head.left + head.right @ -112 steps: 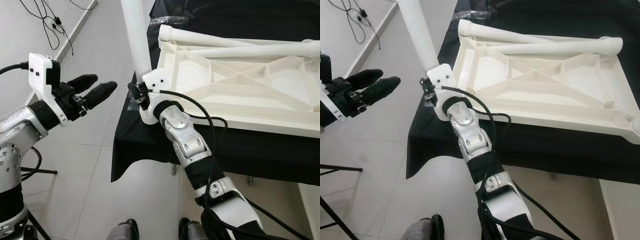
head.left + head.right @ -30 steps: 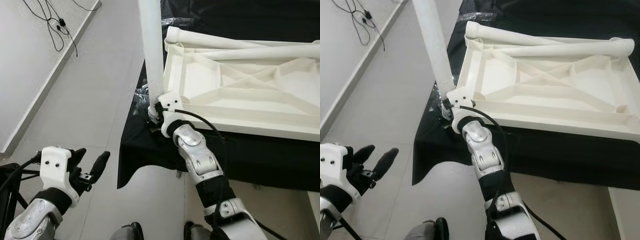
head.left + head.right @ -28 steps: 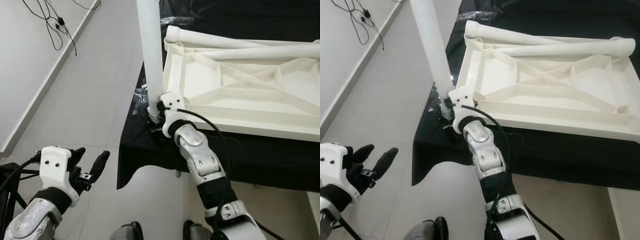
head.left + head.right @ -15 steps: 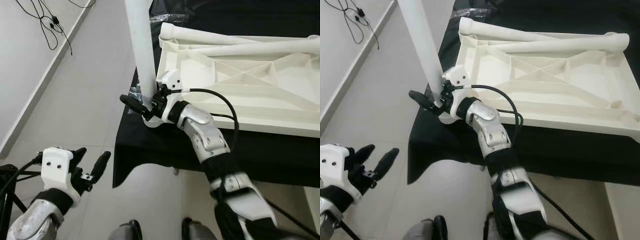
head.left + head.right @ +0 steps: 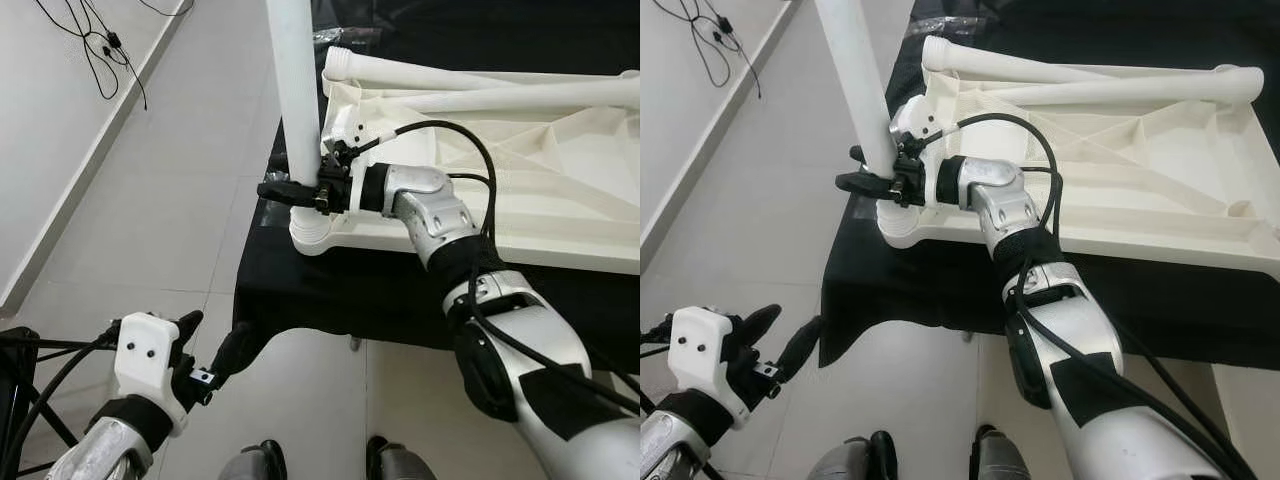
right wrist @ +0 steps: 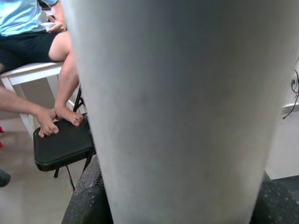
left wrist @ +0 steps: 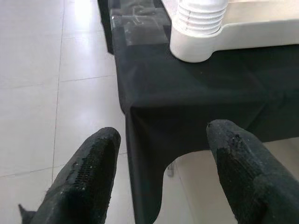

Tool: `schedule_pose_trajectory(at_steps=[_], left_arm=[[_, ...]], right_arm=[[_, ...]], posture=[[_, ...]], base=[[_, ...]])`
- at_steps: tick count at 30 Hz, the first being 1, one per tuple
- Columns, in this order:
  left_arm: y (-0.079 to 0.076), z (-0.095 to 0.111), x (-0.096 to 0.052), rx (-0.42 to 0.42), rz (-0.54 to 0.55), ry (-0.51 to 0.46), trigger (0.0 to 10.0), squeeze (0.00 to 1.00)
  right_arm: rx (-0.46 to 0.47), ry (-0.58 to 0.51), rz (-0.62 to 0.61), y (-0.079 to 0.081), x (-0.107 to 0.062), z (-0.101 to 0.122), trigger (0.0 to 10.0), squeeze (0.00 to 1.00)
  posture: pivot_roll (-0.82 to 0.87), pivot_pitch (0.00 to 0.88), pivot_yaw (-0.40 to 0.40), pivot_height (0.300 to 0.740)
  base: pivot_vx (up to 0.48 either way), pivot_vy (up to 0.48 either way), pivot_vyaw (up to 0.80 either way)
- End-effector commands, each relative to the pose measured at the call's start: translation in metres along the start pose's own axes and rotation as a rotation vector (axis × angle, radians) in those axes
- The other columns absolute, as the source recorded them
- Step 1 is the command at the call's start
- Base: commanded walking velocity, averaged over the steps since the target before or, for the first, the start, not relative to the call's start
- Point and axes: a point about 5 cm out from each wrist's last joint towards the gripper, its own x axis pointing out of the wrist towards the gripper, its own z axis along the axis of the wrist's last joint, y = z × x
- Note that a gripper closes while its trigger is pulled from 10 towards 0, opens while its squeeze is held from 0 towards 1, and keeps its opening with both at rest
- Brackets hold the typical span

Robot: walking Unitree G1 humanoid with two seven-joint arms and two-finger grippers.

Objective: Building children table

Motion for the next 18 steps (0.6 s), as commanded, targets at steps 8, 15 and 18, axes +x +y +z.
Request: schedule_pose_trajectory(at_steps=[8,15,18], left_arm=[[-0.004,0.002,0.001,-0.002,-0.060,-0.025,10.0,0.00],[-0.003,0.004,0.006,0.023,-0.077,-0.035,10.0,0.00],[-0.001,0.005,0.007,0.030,-0.074,-0.041,10.0,0.00]], right_arm=[[0.276,0.307,-0.650,0.085,-0.021,-0.115,0.0,0.00],[0.310,0.272,-0.753,0.096,-0.014,-0.110,0.0,0.00],[0.287,0.257,-0.746,0.086,-0.008,-0.108,0.0,0.00]], posture=[[0.04,0.310,0.036,0.740],[0.04,0.290,0.050,0.740],[0.04,0.269,0.038,0.740]], base=[[0.000,0.000,0.00],[0.000,0.000,0.00],[0.000,0.000,0.00]])
